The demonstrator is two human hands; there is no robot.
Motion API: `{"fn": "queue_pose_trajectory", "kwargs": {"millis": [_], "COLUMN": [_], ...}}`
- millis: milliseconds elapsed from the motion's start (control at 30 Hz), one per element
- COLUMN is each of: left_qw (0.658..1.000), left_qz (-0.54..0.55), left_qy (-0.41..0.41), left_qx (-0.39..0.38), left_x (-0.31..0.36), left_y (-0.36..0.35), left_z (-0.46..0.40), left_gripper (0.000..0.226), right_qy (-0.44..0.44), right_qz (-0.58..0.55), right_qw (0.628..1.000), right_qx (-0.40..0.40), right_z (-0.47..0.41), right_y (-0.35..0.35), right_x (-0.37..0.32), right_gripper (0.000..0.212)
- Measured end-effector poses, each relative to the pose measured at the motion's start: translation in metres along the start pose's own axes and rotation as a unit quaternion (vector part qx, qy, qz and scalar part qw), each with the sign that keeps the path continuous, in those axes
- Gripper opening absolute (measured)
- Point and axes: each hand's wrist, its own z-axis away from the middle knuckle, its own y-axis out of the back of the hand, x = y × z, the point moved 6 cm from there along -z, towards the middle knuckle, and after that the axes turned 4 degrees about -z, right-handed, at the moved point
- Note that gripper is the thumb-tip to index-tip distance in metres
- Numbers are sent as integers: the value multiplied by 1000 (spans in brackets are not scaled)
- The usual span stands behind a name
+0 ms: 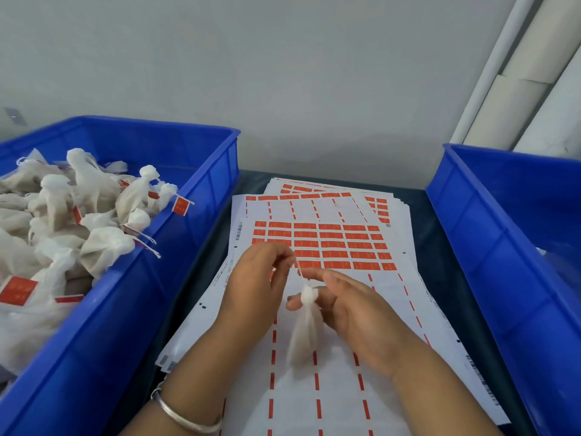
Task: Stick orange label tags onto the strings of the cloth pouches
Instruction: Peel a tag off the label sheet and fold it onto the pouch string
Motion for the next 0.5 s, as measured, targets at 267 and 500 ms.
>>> {"fn": "queue_pose_trajectory", "kwargs": {"millis": [267, 500], "left_qw": [977, 987], "left_qz": [-93, -91], "left_qy": [-190, 66], "left_qx": [25, -112], "left_x": [41, -29], "left_y": [37, 8], "left_z": [-11, -43], "left_gripper": [9, 34], "right_qy": [51, 9], "right_qz": [25, -88], "right_qw": [998, 994], "right_qx": [38, 63], "right_z": [-13, -41], "right_y": [4, 8], "right_x": [-37, -19], "right_gripper": [24, 27]}}
